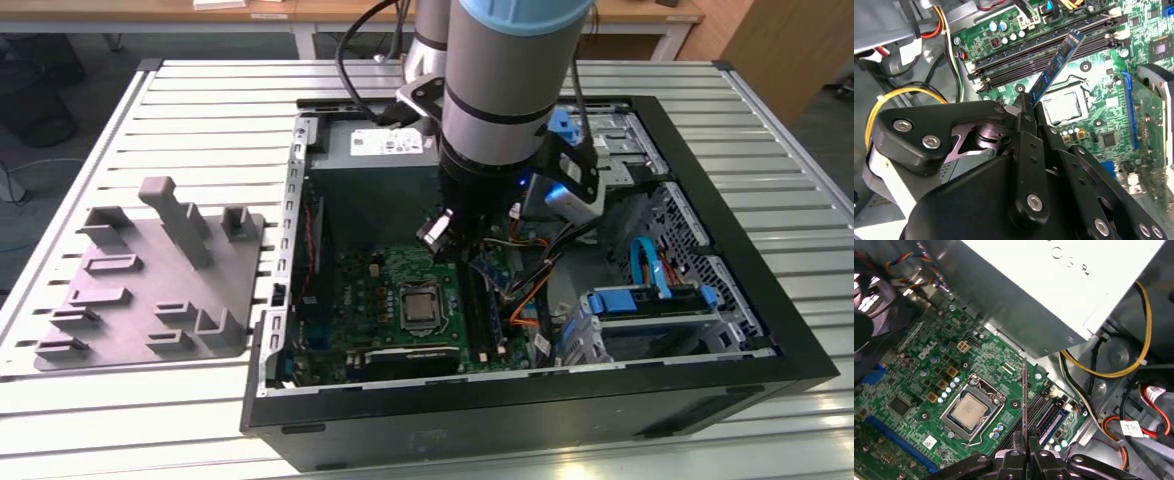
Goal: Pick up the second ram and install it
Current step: 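Insert the second ram into the second slot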
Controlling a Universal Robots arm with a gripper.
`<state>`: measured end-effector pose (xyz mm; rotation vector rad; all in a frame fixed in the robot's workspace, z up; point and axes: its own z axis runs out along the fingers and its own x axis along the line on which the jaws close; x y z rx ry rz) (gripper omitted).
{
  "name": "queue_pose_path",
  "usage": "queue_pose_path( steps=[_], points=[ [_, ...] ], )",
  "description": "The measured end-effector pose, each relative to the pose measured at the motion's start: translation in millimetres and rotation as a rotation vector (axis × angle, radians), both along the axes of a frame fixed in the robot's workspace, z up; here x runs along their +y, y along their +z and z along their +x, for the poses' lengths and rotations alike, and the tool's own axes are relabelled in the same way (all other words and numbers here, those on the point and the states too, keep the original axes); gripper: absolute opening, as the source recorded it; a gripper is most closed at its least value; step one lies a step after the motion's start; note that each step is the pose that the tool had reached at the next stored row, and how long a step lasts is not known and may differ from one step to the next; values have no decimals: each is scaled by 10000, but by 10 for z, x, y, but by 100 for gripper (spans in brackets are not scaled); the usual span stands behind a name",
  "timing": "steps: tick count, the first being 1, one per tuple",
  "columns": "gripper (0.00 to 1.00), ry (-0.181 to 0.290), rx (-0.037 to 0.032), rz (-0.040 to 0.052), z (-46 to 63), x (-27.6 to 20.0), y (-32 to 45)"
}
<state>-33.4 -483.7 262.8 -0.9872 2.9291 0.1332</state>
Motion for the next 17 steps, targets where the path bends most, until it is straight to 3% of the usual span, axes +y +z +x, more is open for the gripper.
queue_pose_path(
  steps=[17],
  points=[
    [14, -1900, 0, 1, 0, 0, -9]
  ],
)
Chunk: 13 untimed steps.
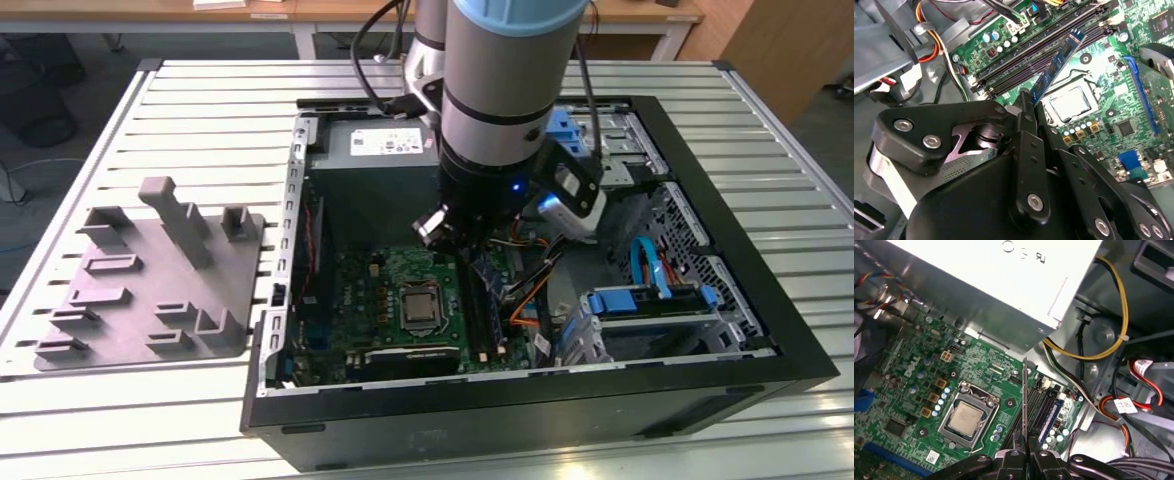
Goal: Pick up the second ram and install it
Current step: 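Insert the second ram into the second slot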
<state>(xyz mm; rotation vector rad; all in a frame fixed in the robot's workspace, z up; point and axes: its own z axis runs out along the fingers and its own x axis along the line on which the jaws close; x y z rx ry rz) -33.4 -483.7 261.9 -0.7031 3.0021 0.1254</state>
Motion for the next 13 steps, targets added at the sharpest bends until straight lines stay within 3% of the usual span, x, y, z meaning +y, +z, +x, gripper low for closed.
queue_pose_path(
  steps=[9, 10, 13],
  points=[
    [14, -995, 0, 0, 0, 0, -3],
    [14, -1335, 0, 0, 0, 0, -3],
    [14, -1669, 0, 0, 0, 0, -4]
  ],
)
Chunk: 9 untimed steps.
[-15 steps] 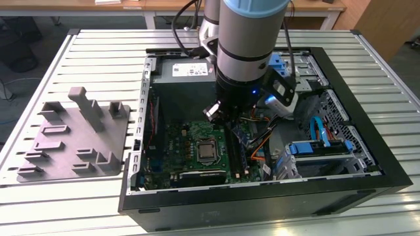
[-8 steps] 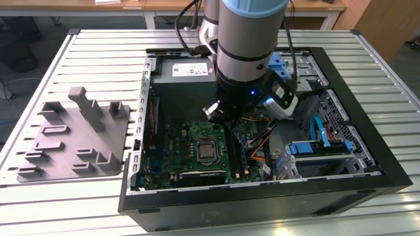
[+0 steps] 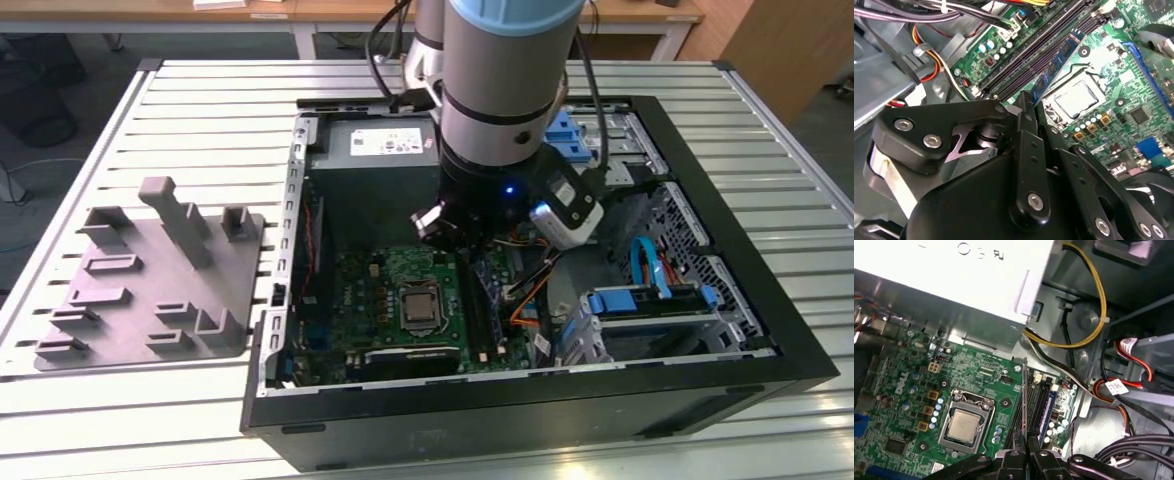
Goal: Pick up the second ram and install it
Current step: 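Insert the second ram into the second slot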
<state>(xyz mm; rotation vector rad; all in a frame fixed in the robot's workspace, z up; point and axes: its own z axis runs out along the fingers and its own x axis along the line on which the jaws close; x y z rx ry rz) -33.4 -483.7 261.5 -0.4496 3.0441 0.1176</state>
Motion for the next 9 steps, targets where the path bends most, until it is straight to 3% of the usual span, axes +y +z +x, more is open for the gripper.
queue_pose_path(
  steps=[9],
  points=[
    [14, -976, 0, 0, 0, 0, -2]
  ],
)
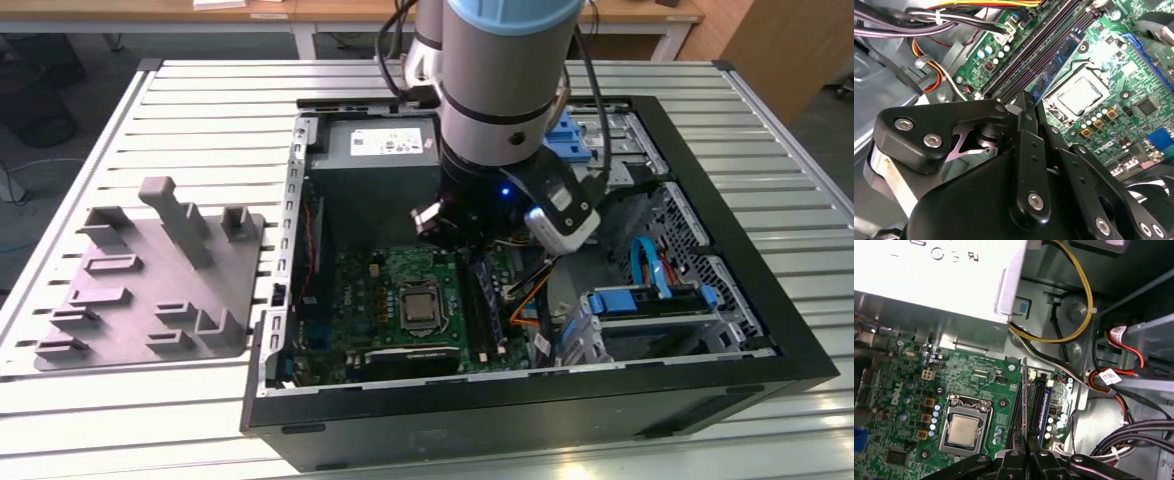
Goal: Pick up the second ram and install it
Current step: 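Insert the second ram into the second slot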
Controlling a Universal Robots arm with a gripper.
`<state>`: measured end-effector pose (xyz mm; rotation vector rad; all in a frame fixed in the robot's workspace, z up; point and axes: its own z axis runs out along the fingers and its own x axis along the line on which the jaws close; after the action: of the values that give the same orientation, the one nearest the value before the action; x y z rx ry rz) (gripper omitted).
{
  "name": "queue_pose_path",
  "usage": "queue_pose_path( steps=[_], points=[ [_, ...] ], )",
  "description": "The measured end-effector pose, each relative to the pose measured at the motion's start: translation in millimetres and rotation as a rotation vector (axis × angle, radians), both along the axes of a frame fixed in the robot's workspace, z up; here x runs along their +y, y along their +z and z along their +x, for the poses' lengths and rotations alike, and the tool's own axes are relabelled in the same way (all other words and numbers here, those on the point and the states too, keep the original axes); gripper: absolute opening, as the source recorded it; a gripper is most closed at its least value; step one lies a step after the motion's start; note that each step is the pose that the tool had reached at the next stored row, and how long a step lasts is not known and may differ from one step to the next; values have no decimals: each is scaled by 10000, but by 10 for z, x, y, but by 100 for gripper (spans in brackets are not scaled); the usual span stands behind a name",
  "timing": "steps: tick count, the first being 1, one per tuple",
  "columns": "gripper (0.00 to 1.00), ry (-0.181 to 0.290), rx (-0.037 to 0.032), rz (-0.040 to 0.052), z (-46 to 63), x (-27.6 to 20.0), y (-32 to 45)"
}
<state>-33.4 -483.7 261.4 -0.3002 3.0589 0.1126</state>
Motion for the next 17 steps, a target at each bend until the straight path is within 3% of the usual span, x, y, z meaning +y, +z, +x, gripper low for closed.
queue_pose_path(
  steps=[17],
  points=[
    [14, -1815, 0, -1, 0, 0, -3]
  ],
)
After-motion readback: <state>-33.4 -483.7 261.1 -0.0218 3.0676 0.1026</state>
